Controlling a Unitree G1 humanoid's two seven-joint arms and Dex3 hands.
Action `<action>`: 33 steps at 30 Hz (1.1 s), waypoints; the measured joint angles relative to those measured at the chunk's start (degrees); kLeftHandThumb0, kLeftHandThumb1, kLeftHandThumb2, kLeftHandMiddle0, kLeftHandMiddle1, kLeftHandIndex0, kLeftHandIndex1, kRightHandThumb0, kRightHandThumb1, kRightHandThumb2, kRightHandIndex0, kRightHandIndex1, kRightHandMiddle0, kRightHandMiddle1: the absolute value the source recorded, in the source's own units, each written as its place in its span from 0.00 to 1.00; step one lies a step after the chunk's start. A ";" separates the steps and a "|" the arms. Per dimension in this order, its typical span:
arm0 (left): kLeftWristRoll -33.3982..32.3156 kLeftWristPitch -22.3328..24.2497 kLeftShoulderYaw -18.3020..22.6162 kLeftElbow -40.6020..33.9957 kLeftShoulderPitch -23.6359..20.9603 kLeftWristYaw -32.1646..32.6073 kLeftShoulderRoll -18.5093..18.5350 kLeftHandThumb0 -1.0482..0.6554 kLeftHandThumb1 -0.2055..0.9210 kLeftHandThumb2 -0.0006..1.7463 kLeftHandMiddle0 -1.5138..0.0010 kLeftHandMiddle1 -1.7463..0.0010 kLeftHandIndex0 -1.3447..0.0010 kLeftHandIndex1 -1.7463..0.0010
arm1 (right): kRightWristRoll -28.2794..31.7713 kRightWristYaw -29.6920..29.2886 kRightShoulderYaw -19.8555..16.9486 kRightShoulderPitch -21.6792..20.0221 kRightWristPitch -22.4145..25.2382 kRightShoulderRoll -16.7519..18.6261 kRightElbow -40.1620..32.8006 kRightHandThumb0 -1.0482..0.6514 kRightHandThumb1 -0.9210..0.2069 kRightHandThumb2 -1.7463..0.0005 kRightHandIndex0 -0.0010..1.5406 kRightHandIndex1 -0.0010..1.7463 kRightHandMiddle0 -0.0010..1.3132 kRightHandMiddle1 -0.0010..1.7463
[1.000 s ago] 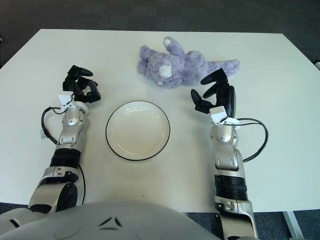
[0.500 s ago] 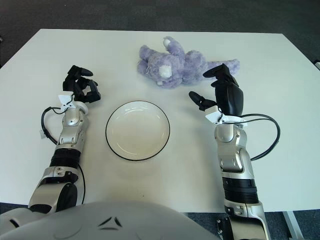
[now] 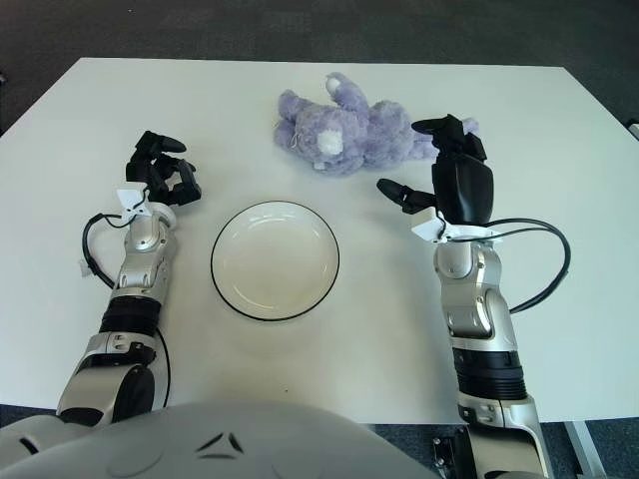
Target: Put the doll into the plate.
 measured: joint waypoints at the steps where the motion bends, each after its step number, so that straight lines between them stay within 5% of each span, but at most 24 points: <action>1: 0.04 0.05 -0.05 -0.01 0.00 0.00 0.02 0.61 0.40 0.81 0.64 0.00 0.60 0.00 | -0.79 0.05 0.11 -0.26 -0.03 -0.73 0.01 0.05 0.19 0.72 0.04 0.48 0.00 0.51; 23: 1.23 1.36 -1.10 -0.23 0.22 0.05 0.27 0.61 0.39 0.82 0.63 0.00 0.59 0.00 | -8.20 19.25 4.15 -10.72 10.76 -9.53 -4.29 0.05 0.18 0.76 0.00 0.54 0.00 0.43; 33: 0.29 1.55 -0.98 -0.43 0.29 -0.02 -0.17 0.61 0.39 0.82 0.63 0.00 0.59 0.00 | -8.79 23.59 6.37 -14.37 10.12 -11.77 -2.86 0.05 0.22 0.71 0.00 0.56 0.00 0.39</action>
